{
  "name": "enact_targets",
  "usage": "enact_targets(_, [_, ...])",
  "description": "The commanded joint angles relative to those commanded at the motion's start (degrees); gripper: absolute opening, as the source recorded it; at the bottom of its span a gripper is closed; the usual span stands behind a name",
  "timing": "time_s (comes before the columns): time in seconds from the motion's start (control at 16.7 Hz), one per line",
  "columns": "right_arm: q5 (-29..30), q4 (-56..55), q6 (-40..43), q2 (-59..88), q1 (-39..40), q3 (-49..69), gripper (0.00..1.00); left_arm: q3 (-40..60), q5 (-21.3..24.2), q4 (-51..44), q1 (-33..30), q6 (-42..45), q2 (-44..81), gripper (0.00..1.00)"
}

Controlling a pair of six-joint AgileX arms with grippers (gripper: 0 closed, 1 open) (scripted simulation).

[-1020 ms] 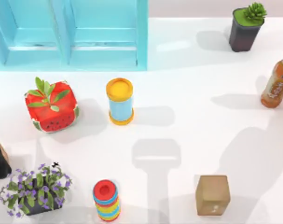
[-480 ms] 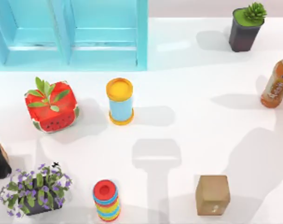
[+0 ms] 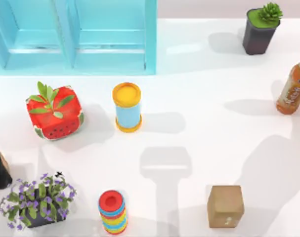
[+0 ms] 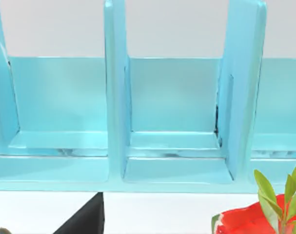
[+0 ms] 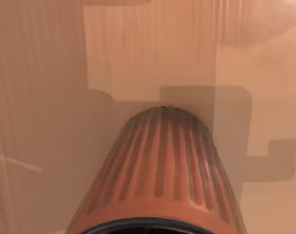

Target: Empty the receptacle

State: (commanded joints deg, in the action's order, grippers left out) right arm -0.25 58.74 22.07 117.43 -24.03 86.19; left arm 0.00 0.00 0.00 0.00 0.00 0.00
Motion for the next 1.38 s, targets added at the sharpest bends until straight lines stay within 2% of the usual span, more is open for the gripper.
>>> enact_targets(0.3, [0.0, 0.0, 0.0, 0.0, 0.0, 0.0, 0.02, 0.0, 0.0, 0.0, 0.0, 0.0, 0.0, 1.0])
enact_targets(0.36, [0.0, 0.0, 0.0, 0.0, 0.0, 0.0, 0.0, 0.0, 0.0, 0.0, 0.0, 0.0, 0.0, 1.0])
enact_targets(0.96, [0.0, 0.8, -0.1, -0.4, -0.1, 0.8, 0.0, 0.0, 0.0, 0.0, 0.0, 0.0, 0.0, 1.0])
enact_targets(1.38, [0.8, 15.0, -1.1, -4.7, -1.6, 13.3, 0.0, 0.0, 0.0, 0.0, 0.0, 0.0, 0.0, 1.0])
